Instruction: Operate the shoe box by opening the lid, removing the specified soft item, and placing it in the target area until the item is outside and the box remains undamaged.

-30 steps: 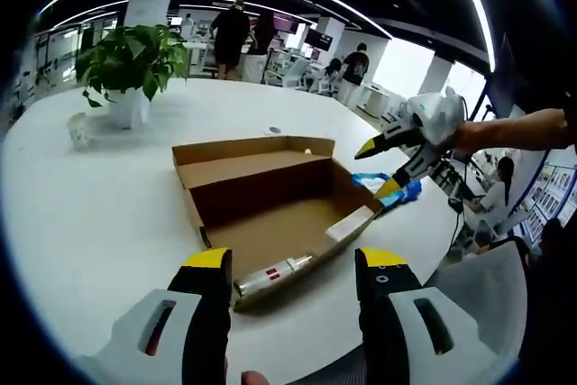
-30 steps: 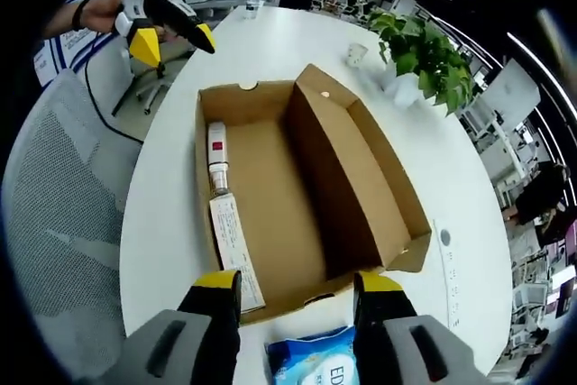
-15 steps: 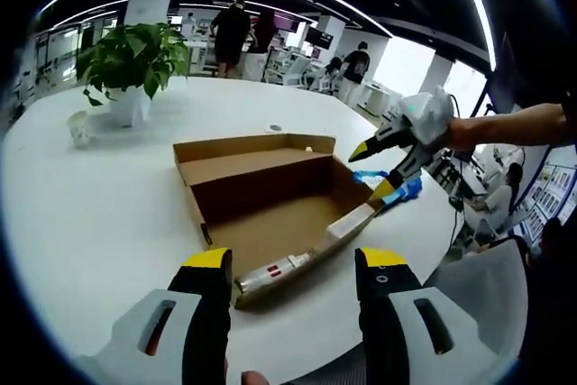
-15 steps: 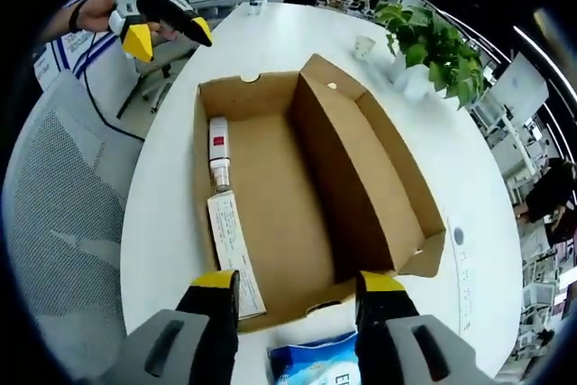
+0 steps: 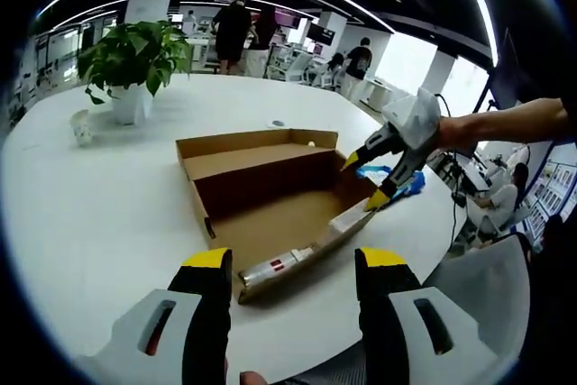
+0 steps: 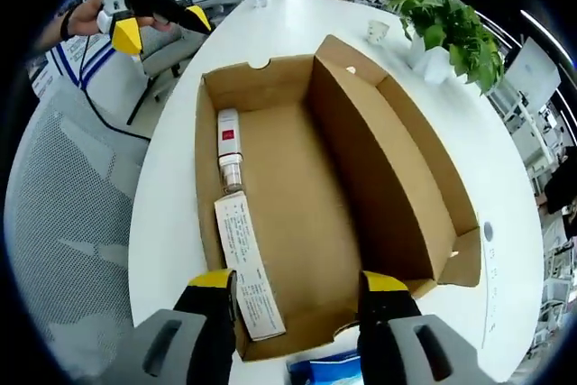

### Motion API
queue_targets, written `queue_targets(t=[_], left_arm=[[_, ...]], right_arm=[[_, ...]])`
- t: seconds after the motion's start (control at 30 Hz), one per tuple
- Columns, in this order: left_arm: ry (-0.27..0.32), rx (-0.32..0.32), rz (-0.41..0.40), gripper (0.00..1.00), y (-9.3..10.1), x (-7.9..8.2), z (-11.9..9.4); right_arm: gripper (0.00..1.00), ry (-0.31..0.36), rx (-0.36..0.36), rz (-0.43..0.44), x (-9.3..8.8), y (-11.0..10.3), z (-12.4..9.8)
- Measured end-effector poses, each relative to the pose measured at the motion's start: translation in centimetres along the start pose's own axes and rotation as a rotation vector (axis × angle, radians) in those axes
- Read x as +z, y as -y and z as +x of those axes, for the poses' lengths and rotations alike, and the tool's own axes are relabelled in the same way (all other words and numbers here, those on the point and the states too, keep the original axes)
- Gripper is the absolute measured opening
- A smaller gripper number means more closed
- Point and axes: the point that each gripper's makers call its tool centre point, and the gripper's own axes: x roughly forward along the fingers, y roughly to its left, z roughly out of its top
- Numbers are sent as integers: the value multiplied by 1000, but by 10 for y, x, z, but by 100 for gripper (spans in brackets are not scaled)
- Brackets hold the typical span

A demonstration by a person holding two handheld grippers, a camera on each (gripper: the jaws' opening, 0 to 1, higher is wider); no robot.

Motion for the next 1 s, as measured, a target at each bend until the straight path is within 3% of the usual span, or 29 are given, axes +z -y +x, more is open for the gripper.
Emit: queue_targets(t=[0.37, 0.77, 1.0], left_arm=[[-4, 2, -4, 56, 3, 0, 2], [-7, 1, -2, 56, 4, -1, 2], [-11, -8, 8, 57, 8, -1, 3]], right_arm=[[56, 13, 4, 49, 3, -4, -2], [52, 0, -24, 43, -1, -1, -7], [50, 21, 33, 74, 7, -13, -2]])
